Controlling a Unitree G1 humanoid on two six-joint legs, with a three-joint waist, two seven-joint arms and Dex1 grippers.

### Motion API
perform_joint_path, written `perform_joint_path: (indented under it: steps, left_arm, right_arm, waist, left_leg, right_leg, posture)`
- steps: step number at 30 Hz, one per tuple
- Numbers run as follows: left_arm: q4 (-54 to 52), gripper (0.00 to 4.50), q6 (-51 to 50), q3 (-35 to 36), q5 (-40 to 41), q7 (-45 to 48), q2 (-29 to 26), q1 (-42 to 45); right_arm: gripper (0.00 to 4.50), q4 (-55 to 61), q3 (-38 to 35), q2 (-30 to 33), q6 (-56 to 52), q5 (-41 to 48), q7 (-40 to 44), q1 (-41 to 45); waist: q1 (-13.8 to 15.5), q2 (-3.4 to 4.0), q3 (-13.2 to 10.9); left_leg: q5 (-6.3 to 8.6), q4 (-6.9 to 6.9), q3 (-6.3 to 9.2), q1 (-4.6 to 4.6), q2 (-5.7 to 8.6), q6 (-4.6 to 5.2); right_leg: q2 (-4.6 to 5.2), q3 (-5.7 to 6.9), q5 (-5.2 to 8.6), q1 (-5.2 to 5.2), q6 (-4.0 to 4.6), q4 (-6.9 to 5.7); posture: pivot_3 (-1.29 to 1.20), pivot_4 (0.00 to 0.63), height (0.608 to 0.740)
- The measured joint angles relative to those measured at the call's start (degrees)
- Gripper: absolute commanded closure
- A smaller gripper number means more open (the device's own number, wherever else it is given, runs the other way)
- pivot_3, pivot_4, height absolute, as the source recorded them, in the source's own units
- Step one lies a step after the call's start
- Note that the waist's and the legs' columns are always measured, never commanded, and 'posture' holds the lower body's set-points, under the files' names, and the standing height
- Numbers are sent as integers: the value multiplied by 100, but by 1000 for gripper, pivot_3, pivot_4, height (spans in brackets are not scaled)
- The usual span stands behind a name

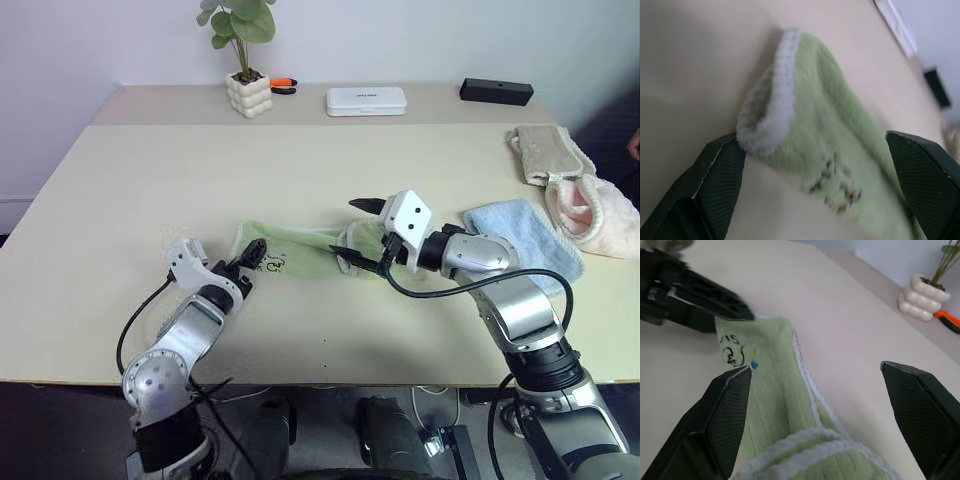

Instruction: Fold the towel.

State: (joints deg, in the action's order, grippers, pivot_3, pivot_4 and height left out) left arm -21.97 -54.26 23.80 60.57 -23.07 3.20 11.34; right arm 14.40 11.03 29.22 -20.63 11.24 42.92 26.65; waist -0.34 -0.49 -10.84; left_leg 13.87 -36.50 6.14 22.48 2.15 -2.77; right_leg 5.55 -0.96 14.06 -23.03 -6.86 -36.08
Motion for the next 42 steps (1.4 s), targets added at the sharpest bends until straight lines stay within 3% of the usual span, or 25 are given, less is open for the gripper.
perform_joint_path:
  steps: [8,13,18,21,25,27,30,35,41,42]
  left_arm:
    - [517,4439,269,72,14,-94,-107,97]
    - [601,4439,642,152,14,266,-423,258]
    - [480,4439,1139,215,-453,1527,-2010,263]
    - [402,4439,1393,170,-715,2249,-2546,255]
    - [205,4439,1542,-502,-1097,3226,-2942,342]
    - [21,4439,1623,-1302,-1480,3867,-3258,563]
    - [-263,4439,1785,-2468,-2028,4699,-3389,781]
    - [175,4439,1988,-3696,-2947,5295,-3166,1060]
    - [945,4439,2076,-4408,-3930,5277,-2809,1193]
    - [954,4187,2075,-4408,-3962,5304,-2764,1191]
  right_arm:
    - [253,151,4,-8,6,-166,-103,-224]
    - [253,335,0,-8,-54,-197,-160,-400]
    - [253,502,-153,162,-315,-128,-174,-718]
    - [253,502,-291,237,-402,-89,-155,-823]
    - [253,494,-359,316,-399,-90,-146,-881]
    - [253,428,-385,315,-399,-91,-158,-909]
    - [253,401,-386,292,-396,-92,-196,-912]
    - [253,371,-418,292,-391,-114,-302,-967]
    - [253,384,-481,295,-401,-148,-436,-1116]
    - [253,390,-483,295,-401,-149,-450,-1132]
  waist:
    - [96,-2,-1]
    - [94,-22,-12]
    - [26,-24,-15]
    - [10,-25,-15]
    - [22,-30,-17]
    - [52,-32,-19]
    - [31,-31,-19]
    - [-41,-32,-20]
    - [-42,-32,-20]
    - [-41,-32,-20]
  left_leg:
    - [0,3,-1,1,1,-2]
    - [-8,23,-2,7,0,-16]
    - [-13,52,-2,5,-6,-25]
    - [-13,47,-6,7,-3,-24]
    - [-13,44,-6,7,-2,-24]
    - [-13,45,-6,9,-2,-24]
    - [-13,51,-14,8,-2,-23]
    - [-13,55,-11,7,-5,-22]
    - [-12,53,-7,10,-5,-21]
    - [-12,53,-7,11,-5,-21]
  right_leg:
    - [0,-1,9,0,17,7]
    - [0,-2,9,-13,17,12]
    - [-4,-2,10,-33,21,5]
    - [0,-4,12,-26,23,12]
    - [1,-4,12,-19,25,21]
    - [0,-2,12,-19,25,22]
    - [1,-9,12,-21,24,30]
    - [-1,-7,10,-27,19,22]
    - [-1,-6,2,-30,0,21]
    - [0,-6,2,-30,-1,19]
  posture:
    - [0,150,738]
    - [0,150,738]
    - [0,150,738]
    - [0,150,738]
    - [0,150,738]
    - [0,150,738]
    - [0,150,738]
    - [0,150,738]
    - [0,150,738]
    - [0,150,738]
